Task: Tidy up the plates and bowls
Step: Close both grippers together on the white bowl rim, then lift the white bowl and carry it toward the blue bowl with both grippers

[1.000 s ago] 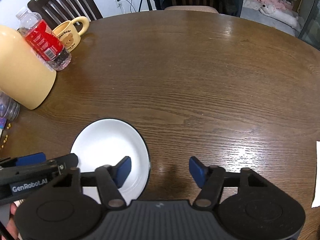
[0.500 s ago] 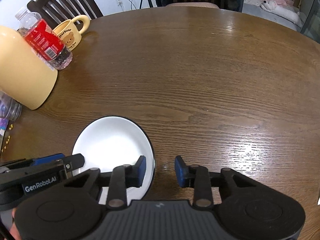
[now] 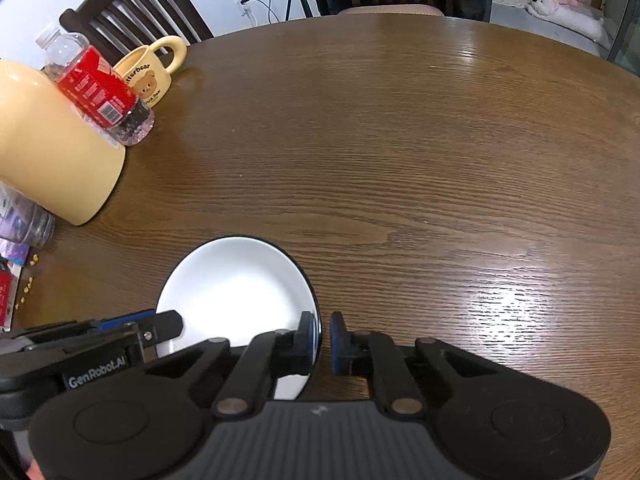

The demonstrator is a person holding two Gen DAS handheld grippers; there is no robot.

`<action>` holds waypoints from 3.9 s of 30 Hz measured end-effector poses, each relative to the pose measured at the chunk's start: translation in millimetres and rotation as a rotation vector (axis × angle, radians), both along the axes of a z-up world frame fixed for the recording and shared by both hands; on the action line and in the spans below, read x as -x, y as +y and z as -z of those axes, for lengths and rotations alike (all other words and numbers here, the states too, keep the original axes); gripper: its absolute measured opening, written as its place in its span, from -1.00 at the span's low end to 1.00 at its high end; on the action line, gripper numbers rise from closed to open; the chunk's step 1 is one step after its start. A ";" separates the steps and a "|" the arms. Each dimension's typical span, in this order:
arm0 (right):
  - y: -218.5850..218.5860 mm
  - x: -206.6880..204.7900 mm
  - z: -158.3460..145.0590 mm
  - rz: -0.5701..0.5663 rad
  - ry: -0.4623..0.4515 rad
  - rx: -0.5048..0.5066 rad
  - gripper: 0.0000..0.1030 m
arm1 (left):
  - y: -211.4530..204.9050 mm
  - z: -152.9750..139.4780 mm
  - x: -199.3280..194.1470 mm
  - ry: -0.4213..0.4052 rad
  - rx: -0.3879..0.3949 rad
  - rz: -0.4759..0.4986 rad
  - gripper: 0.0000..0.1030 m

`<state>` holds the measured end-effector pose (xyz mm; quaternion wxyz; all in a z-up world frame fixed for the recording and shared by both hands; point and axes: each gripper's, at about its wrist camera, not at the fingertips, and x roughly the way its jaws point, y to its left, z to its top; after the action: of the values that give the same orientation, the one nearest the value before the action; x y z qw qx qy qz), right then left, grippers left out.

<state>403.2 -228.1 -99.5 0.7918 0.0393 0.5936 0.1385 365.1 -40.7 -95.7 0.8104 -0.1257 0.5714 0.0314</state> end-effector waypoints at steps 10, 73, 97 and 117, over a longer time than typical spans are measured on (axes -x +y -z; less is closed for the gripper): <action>0.2 0.9 -0.1 0.005 0.003 -0.006 -0.93 | -3.4 -0.7 0.3 0.004 0.005 0.002 -0.89; 19.1 32.7 -27.1 0.022 -0.047 0.018 -0.92 | 10.7 -24.8 20.4 -0.021 -0.021 0.011 -0.89; 40.2 69.4 -48.2 0.043 -0.068 0.025 -0.92 | 28.1 -42.1 49.9 -0.042 -0.028 0.025 -0.89; 56.9 112.7 -68.3 0.070 -0.099 0.022 -0.92 | 46.4 -60.9 85.3 -0.073 -0.037 0.058 -0.89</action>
<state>290.5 -171.3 -31.2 0.8249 0.0444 0.5535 0.1059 279.8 5.7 -34.9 0.8334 -0.0951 0.5442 0.0139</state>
